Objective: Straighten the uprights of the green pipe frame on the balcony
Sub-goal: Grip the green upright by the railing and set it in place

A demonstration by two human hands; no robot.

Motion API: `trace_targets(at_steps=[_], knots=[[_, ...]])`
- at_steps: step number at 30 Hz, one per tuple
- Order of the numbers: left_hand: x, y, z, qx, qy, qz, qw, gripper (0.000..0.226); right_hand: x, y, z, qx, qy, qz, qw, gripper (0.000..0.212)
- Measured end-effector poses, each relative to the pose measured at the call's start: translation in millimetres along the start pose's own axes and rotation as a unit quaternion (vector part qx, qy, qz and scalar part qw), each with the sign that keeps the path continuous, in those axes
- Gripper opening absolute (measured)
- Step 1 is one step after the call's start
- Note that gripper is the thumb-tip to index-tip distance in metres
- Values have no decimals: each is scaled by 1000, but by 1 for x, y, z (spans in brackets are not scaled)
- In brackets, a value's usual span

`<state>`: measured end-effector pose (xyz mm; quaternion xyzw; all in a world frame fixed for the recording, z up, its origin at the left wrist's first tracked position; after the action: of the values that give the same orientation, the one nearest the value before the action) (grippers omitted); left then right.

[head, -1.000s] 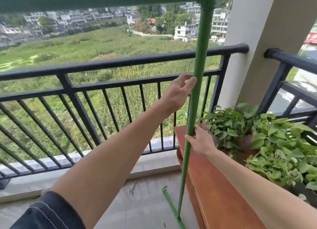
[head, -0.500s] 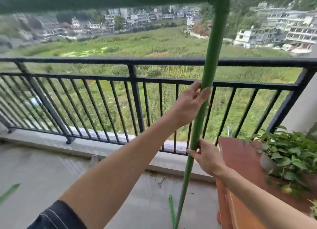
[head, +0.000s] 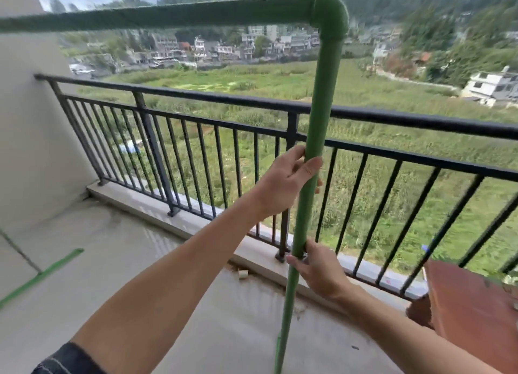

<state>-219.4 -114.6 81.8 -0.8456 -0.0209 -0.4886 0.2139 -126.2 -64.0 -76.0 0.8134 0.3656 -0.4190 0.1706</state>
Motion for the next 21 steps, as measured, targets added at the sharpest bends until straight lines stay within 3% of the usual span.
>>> trace_targets(at_steps=[7,16,21], knots=[[-38,51,-81,4,-35,-32,999,9,-39,-21,93,-65,-9,-42,997,18],[-63,127,-194,145,-91,-100,980,13,-119,-46,202,-174,-45,-122,976,20],[-74,165,-242,229,-170,-143,948,3,-159,-54,260,-242,-75,-166,953,19]])
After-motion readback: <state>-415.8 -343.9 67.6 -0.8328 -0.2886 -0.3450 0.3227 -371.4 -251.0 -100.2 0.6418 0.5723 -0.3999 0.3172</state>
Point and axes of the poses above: each hand's wrist, its own y-axis away from the middle knuckle, its own z-axis out of the palm, x = y × z, the point moved 4 cm from there along -y, towards the middle knuckle, and after that the axes turned 12 degrees about -y, right-handed, at the moved point
